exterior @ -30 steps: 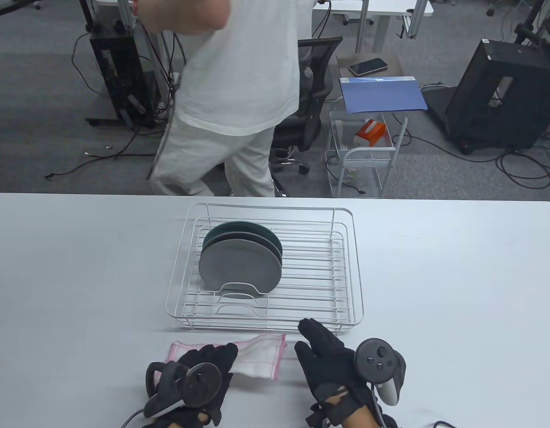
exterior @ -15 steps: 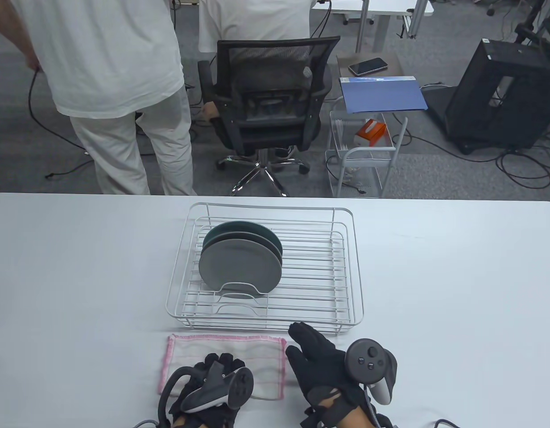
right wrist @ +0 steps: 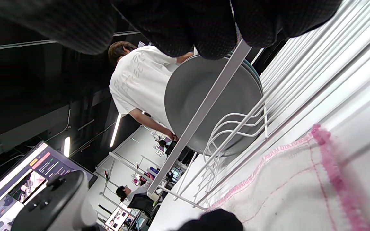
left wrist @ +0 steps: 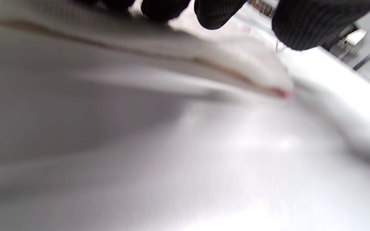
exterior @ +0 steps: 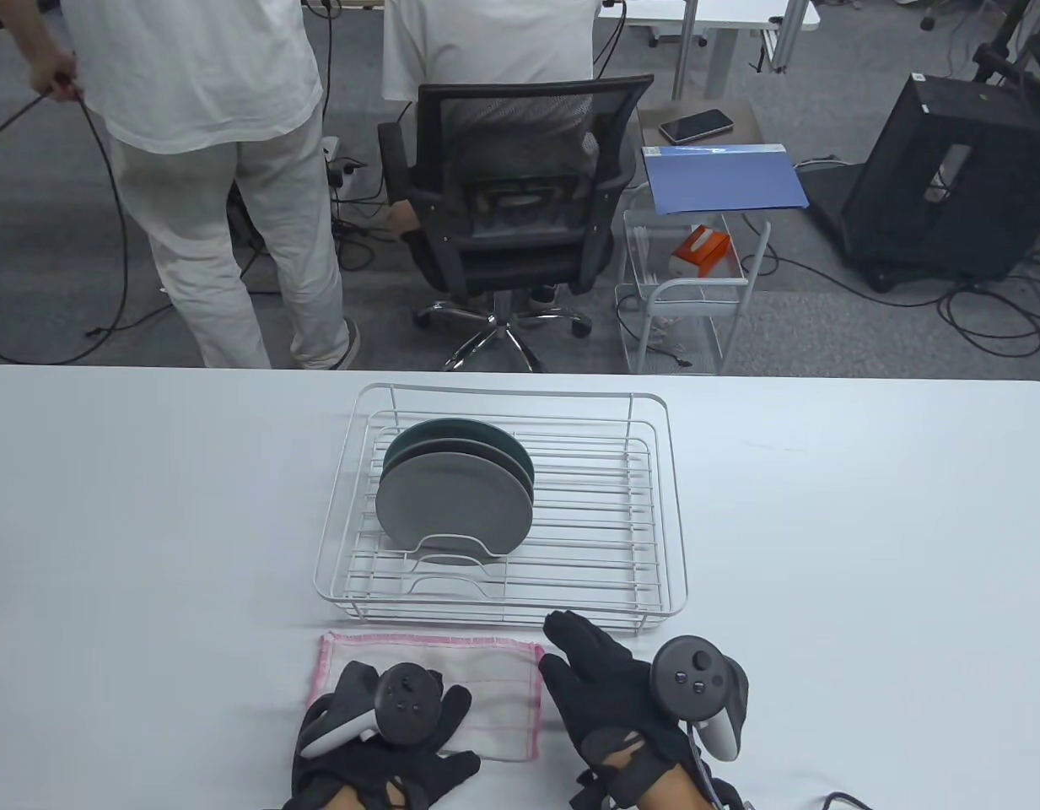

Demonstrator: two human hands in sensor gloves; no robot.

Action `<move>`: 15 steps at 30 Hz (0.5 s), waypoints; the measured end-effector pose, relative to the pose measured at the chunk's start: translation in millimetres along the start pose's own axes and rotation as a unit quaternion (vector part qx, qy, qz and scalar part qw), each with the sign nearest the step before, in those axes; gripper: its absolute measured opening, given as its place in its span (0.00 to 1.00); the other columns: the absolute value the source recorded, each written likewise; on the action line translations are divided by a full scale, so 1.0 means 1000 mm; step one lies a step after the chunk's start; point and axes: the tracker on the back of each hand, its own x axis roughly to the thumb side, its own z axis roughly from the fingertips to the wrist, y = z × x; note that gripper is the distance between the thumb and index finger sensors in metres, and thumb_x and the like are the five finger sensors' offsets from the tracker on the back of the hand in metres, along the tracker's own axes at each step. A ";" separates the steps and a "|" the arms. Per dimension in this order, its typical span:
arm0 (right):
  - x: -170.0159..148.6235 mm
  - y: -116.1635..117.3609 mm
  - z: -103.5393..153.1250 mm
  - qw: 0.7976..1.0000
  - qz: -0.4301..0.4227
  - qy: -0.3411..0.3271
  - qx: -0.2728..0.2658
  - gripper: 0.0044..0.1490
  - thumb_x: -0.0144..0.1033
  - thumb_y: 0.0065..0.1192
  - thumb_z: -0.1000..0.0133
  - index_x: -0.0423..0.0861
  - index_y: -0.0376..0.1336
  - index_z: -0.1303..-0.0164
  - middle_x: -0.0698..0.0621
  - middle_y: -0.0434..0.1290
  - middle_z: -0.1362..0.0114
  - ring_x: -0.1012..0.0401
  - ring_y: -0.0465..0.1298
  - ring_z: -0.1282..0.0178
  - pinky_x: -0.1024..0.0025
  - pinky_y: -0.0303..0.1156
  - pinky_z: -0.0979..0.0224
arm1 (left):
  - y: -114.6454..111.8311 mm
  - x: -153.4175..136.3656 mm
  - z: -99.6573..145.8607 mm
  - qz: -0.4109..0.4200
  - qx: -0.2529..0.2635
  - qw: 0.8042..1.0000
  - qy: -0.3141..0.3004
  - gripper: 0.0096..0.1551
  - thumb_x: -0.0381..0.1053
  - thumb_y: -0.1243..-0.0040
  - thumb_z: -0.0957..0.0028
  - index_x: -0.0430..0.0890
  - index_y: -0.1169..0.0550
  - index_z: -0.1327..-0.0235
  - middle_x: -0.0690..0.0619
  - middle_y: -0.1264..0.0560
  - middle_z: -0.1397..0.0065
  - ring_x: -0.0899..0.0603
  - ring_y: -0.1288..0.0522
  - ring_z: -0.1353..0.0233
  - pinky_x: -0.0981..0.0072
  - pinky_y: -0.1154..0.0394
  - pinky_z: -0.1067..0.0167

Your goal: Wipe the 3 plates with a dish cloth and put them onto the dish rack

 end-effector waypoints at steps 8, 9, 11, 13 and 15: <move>0.006 0.001 -0.002 0.999 0.032 -0.019 0.011 0.43 0.54 0.58 0.44 0.37 0.56 0.28 0.32 0.57 0.26 0.32 0.55 0.29 0.31 0.56 0.32 | 0.049 -0.017 0.042 -0.006 0.222 0.975 -0.013 0.41 0.70 0.45 0.44 0.54 0.36 0.21 0.42 0.38 0.15 0.28 0.44 0.17 0.33 0.45 0.26; 0.007 0.001 -0.002 0.999 0.037 -0.021 0.013 0.43 0.54 0.58 0.44 0.37 0.56 0.28 0.32 0.57 0.26 0.32 0.55 0.29 0.31 0.56 0.32 | 0.052 -0.020 0.046 -0.006 0.241 0.970 -0.018 0.40 0.70 0.45 0.44 0.54 0.36 0.21 0.42 0.38 0.15 0.28 0.44 0.17 0.33 0.45 0.26; 0.008 0.002 -0.002 0.998 0.049 -0.026 0.016 0.44 0.54 0.58 0.44 0.37 0.55 0.27 0.32 0.56 0.25 0.32 0.53 0.28 0.30 0.55 0.32 | 0.059 -0.027 0.052 0.000 0.277 0.961 -0.009 0.40 0.70 0.44 0.44 0.55 0.36 0.21 0.43 0.38 0.15 0.28 0.45 0.17 0.33 0.46 0.25; 0.008 0.002 -0.002 0.997 0.065 -0.029 0.021 0.44 0.54 0.58 0.44 0.38 0.55 0.27 0.33 0.55 0.25 0.33 0.52 0.28 0.30 0.55 0.32 | 0.062 -0.031 0.053 0.006 0.287 0.958 -0.007 0.40 0.70 0.44 0.44 0.57 0.36 0.21 0.45 0.39 0.14 0.29 0.47 0.15 0.34 0.48 0.24; 0.008 0.002 -0.002 0.996 0.076 -0.029 0.023 0.44 0.54 0.59 0.44 0.38 0.55 0.27 0.33 0.54 0.24 0.33 0.50 0.27 0.30 0.54 0.32 | 0.063 -0.033 0.051 0.010 0.285 0.958 -0.006 0.40 0.70 0.44 0.44 0.58 0.37 0.21 0.46 0.40 0.13 0.30 0.48 0.15 0.34 0.49 0.23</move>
